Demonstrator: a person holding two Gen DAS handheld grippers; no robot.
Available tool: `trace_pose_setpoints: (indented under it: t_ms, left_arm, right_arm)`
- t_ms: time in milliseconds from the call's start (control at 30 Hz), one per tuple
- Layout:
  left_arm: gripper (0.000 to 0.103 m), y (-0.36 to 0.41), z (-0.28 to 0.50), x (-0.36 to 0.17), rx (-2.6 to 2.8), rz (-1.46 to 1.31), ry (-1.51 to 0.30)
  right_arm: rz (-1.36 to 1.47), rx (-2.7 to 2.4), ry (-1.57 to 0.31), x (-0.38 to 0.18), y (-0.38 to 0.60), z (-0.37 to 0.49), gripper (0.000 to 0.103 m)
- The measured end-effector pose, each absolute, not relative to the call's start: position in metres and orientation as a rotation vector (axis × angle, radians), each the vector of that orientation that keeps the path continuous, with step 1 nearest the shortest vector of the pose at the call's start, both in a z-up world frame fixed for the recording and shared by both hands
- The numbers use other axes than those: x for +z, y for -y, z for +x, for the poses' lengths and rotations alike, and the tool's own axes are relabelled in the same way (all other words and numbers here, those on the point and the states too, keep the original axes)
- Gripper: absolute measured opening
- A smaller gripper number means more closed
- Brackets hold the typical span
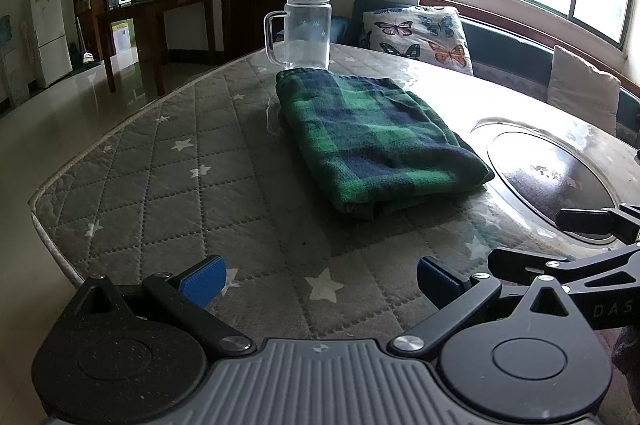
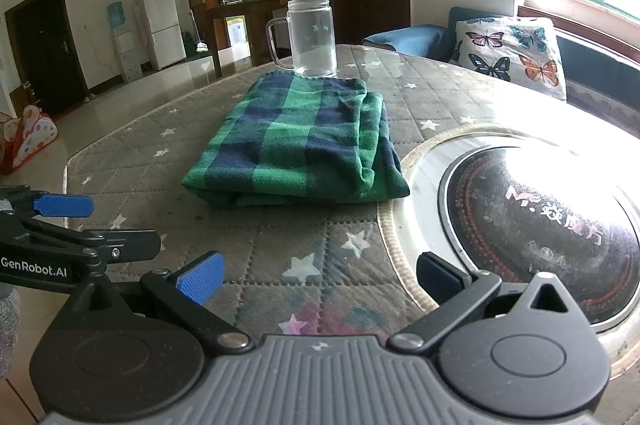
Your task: Fold clothes
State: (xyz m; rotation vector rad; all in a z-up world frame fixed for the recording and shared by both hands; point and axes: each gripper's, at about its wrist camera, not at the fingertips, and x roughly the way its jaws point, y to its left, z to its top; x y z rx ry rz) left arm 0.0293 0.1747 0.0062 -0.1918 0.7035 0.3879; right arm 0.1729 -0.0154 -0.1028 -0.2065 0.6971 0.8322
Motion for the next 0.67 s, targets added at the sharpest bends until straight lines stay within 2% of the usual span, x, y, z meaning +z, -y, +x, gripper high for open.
trace_pose_setpoints:
  t_ms: [667]
  left_arm:
    - [0.103,-0.1751,0.0346,0.0033,0.397,-0.187,-0.709]
  right_arm:
    - [-0.200,0.827,-0.713,-0.1064,0.0133,0.1769,0.103]
